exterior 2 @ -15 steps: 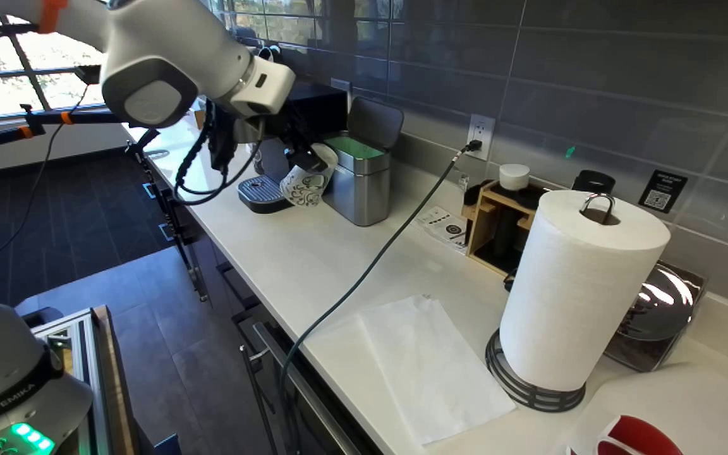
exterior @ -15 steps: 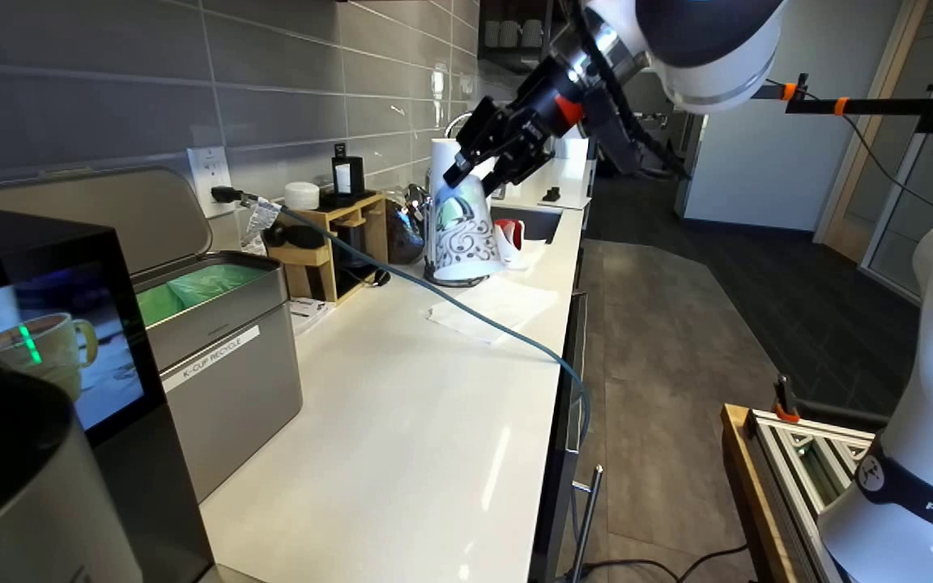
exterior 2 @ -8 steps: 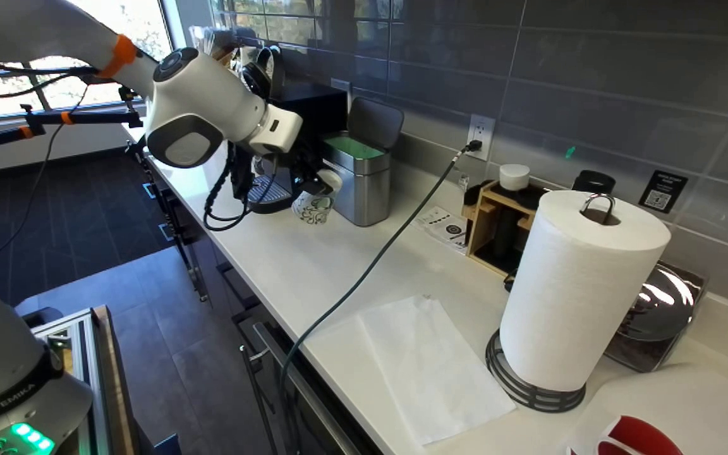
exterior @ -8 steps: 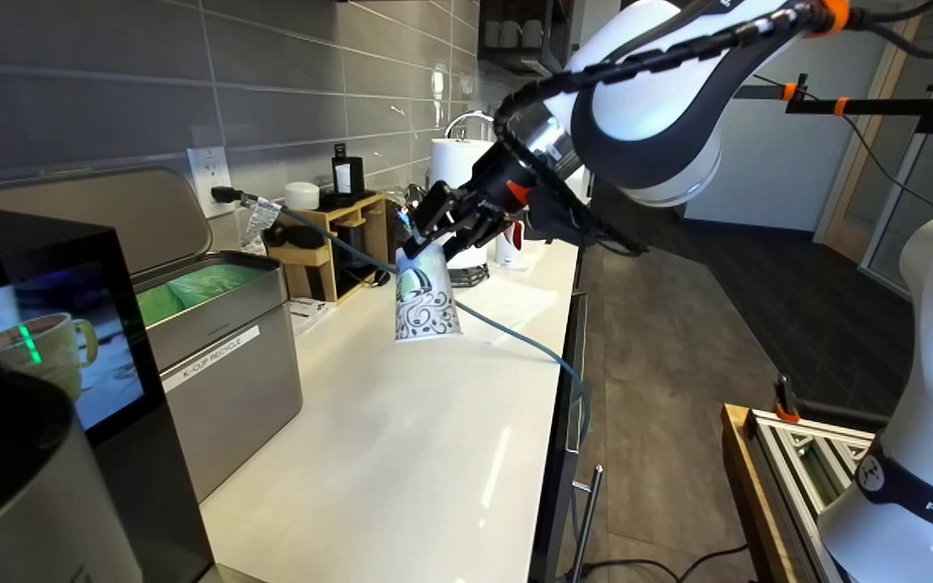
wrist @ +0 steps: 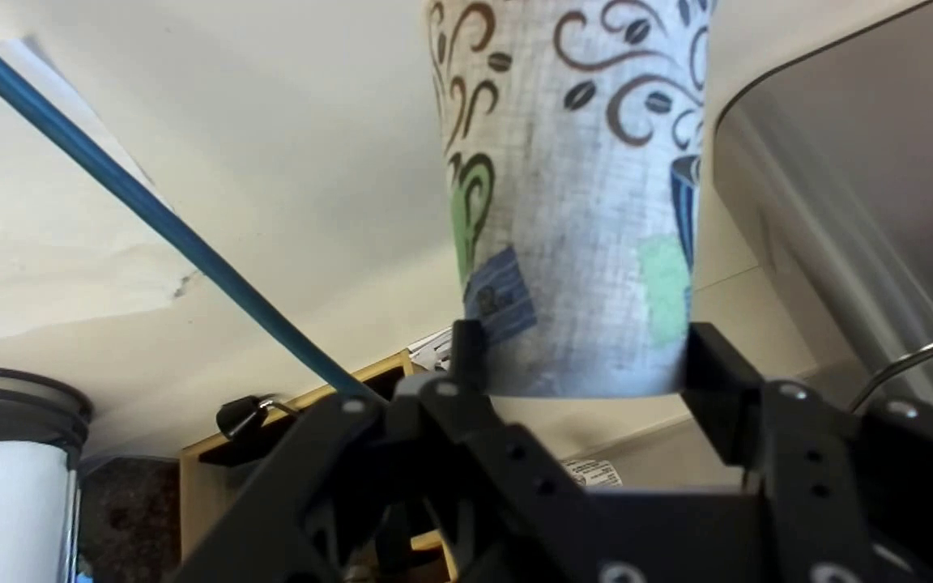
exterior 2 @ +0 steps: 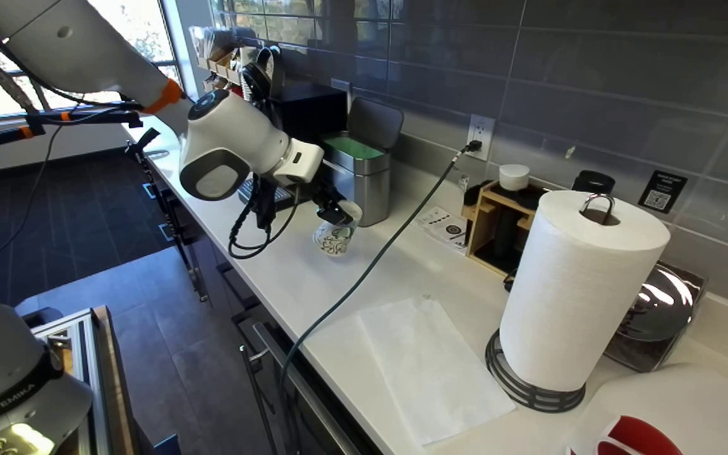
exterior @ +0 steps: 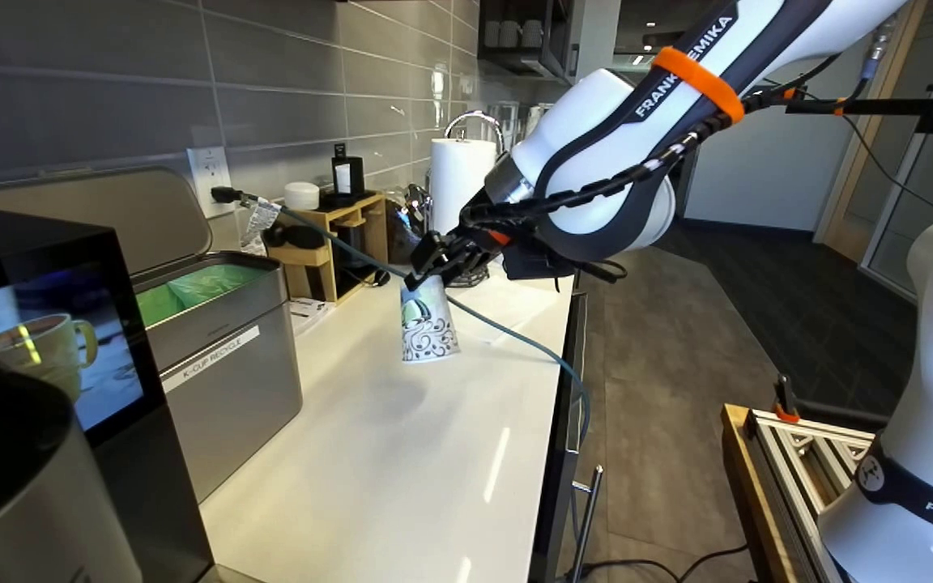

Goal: Pick up the cup and put it on the counter

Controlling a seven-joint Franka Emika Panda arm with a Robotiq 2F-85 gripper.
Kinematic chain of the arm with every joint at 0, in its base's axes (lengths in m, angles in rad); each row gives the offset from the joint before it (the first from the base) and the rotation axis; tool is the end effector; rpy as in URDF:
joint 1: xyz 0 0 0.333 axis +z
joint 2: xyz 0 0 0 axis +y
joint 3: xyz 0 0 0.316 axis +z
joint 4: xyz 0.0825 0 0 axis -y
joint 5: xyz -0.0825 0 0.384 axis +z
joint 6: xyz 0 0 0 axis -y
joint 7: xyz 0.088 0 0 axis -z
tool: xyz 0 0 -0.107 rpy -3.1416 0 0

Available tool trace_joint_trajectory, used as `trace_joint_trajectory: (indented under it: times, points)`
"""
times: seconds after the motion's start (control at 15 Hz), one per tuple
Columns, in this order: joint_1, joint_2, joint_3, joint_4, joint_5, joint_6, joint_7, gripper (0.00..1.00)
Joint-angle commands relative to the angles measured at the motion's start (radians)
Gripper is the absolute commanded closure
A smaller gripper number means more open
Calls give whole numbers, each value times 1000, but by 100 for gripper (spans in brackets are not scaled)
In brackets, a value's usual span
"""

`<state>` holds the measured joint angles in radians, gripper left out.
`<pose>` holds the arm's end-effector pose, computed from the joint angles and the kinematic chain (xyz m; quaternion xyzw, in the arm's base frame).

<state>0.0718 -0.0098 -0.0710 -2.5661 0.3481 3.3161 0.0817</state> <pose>0.4926 -0.0355 0.3548 -0.9071 0.2065 -0.3634 0.0507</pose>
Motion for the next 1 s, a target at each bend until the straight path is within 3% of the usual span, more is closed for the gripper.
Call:
trace_joint_trajectory:
  times: [0.0,0.4,0.6,0.93]
  points:
    - [-33,1,24,2,-50,-1,42,62]
    - [-5,103,50,21,-22,252,65,62]
    - [27,196,30,39,115,380,-48,62]
    - [81,312,17,91,276,460,-167,62]
